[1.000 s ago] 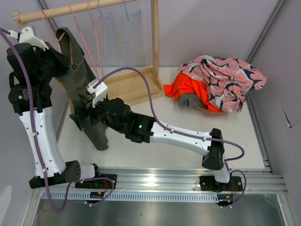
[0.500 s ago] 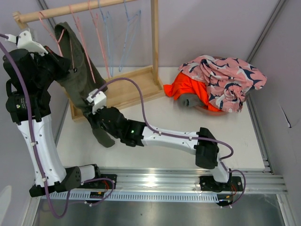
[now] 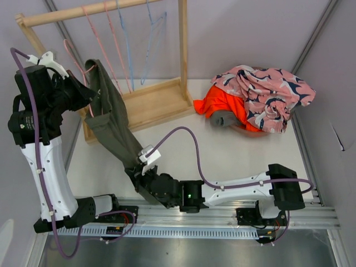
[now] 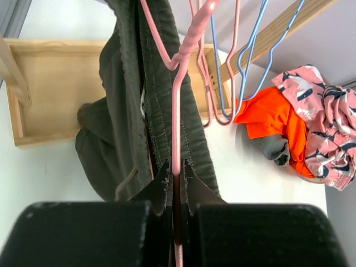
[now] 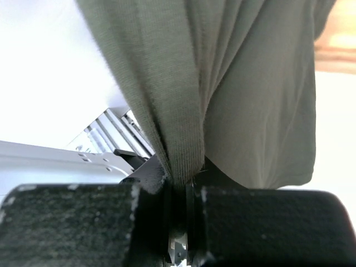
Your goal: Remove the shorts from the hanger
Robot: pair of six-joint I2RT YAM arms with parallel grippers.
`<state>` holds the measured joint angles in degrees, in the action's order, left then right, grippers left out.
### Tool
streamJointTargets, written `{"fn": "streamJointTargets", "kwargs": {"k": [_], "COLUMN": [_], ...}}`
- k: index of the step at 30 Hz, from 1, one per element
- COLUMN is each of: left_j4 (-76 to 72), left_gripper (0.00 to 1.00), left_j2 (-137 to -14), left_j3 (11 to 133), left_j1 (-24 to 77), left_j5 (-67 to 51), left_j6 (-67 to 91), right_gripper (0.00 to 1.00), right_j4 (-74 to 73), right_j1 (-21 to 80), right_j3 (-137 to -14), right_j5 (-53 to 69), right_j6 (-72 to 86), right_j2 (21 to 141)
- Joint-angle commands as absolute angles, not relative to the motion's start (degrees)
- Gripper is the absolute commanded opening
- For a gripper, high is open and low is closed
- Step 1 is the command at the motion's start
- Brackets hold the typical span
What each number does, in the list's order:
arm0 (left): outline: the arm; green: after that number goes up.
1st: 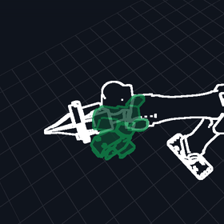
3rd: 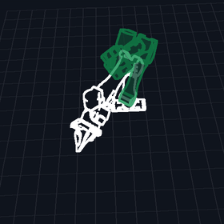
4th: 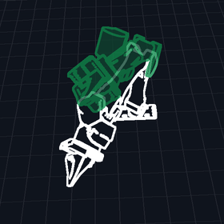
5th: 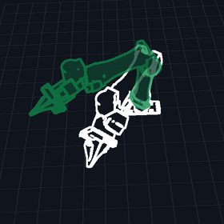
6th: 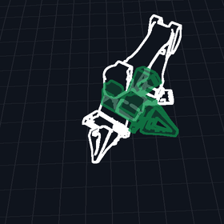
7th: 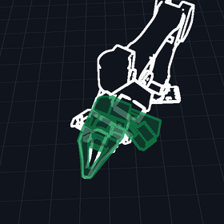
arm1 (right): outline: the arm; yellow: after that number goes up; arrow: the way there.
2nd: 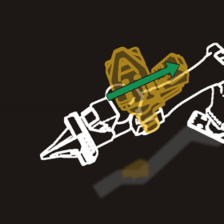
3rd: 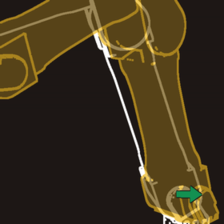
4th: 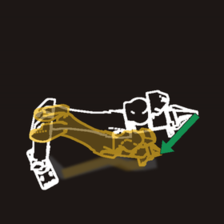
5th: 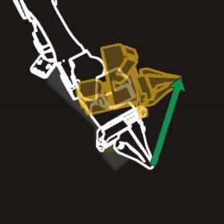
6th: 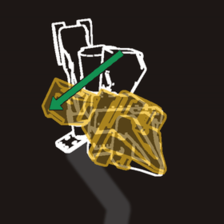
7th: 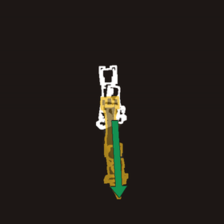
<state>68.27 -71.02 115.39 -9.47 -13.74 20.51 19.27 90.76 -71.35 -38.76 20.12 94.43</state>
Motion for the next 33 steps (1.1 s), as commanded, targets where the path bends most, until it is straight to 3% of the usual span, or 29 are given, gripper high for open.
{"fn": "streamJointTargets", "kwargs": {"k": [1, 18, 33], "left_j4": [48.16, 49.48, 49.75], "left_gripper": [0.0, 0.0, 0.0], "left_j2": [-72.5, -78.05, -80.86], "left_j3": [123.9, 136.93, 142.64], "left_j1": [-10.46, -11.07, -14.23], "left_j5": [-6.07, -5.81, -1.14], "left_j6": [17.31, 18.98, 20.3], "right_gripper": [0.0, 0.0, 0.0], "right_j4": [10.46, 10.11, 12.83], "right_j1": [95.79, 96.59, 93.43], "right_j3": [-66.71, -64.51, -60.12], "right_j5": [-43.42, -42.89, -36.56], "right_j6": [24.08, 34.36, 38.58], "right_j2": [94.74, 109.59, 112.41]}}
